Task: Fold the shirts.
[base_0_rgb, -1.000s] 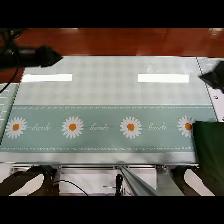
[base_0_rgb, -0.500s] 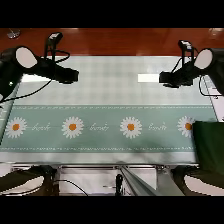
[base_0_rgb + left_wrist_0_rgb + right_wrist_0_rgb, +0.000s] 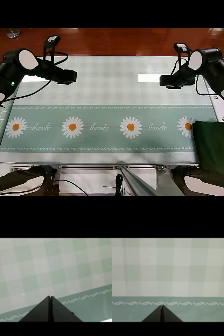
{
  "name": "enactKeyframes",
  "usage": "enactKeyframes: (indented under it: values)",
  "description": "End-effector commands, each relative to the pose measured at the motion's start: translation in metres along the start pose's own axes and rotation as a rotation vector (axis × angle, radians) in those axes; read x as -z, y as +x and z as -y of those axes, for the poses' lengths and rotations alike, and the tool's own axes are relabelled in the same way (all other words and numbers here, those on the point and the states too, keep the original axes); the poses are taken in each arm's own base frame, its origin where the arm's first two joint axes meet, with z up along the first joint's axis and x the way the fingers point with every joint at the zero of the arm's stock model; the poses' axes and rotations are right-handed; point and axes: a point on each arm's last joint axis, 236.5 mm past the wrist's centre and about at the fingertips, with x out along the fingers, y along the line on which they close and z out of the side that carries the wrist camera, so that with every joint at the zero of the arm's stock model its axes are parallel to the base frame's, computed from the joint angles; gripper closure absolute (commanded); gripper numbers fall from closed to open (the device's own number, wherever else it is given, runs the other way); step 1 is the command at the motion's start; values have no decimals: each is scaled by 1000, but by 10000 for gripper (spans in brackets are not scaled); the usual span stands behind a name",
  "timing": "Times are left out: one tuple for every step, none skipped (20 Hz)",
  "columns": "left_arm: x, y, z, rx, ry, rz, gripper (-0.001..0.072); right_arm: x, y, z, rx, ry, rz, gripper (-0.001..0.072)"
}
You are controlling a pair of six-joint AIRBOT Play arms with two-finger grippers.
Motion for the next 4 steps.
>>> enactKeyframes:
  values:
    - [0,0,-1,-1,-2,0,685,1,0,2,9,-6,-3,680]
    - [0,0,-1,-1,-1,0,685,1,0,2,10,-6,-3,680]
    - [0,0,-1,-1,-1,0,685,1,0,2,10,-6,-3,680]
    - [0,0,-1,-1,-2,0,685,1,0,2,10,-6,-3,680]
